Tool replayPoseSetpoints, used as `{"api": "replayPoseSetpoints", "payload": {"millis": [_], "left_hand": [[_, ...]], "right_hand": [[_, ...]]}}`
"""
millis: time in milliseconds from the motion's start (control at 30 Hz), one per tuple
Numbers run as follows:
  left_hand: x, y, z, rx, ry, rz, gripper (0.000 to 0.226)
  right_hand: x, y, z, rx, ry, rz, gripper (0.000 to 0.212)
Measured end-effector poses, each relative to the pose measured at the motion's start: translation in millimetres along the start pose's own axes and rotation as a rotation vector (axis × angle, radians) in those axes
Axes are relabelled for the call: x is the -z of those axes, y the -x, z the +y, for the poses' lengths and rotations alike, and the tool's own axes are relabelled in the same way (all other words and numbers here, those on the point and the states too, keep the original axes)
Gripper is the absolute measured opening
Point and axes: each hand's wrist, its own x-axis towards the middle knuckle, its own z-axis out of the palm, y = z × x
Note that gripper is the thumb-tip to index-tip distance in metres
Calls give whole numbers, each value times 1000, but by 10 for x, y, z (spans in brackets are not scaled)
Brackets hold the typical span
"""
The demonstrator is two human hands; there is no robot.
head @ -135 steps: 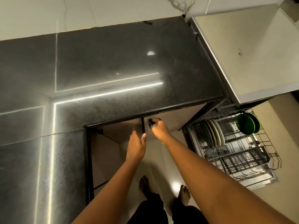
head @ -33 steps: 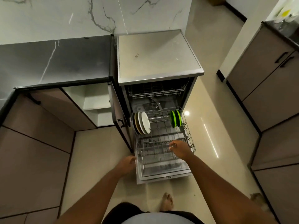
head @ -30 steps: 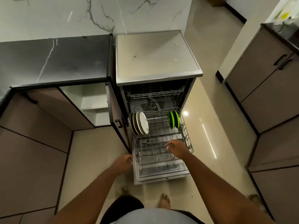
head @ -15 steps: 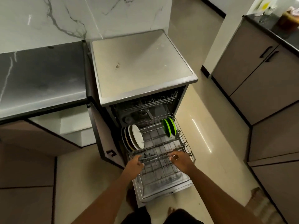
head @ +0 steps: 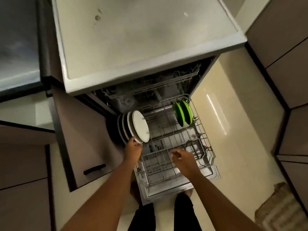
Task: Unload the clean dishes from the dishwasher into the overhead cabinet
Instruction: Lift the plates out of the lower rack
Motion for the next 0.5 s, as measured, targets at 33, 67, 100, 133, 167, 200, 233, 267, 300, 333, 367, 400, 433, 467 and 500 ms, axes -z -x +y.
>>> {"api": "replayPoseSetpoints", "payload": {"millis": [33,67,100,133,167,200,233,267,300,333,367,400,433,467,500], "left_hand": [[-45,-161,-16,21,39,16,55],[-113,-337,-65,39,65,19,57],[-185,-488,-112,56,95,17,59],[-247,-613,-161,77,123,22,61],[-331,-729,-193,92,141,36,64],[-394,-814,-207,103,140,63,65],[-462,-910,-222,100,124,90,63],[-500,-948,-214,93,108,110,58],[-557,-1026,-239,82,88,136,54],[-626,-1138,-274,71,66,164,54],[-679,-1234,-310,56,38,188,57],[-742,-1355,-353,50,11,207,62],[-794,-1461,-390,46,-21,231,67],[-827,-1549,-413,52,-45,249,71],[-860,-1623,-428,64,-65,259,73]], "right_hand": [[-26,-95,23,-5,-25,9,19],[-47,-181,59,-27,-56,7,16],[-80,-270,88,-47,-94,-1,15],[-123,-336,118,-61,-124,-7,14],[-178,-430,181,-68,-134,-9,13],[-228,-481,231,-81,-136,-15,12],[-286,-553,299,-87,-134,-28,11],[-311,-550,344,-98,-143,-38,12],[-343,-578,402,-96,-142,-51,14],[-378,-632,490,-93,-141,-64,16],[-398,-650,559,-88,-133,-75,18],[-421,-702,648,-84,-124,-88,21],[-444,-749,742,-78,-102,-97,23],[-460,-786,828,-80,-88,-103,27],[-472,-819,908,-88,-77,-112,31]]}}
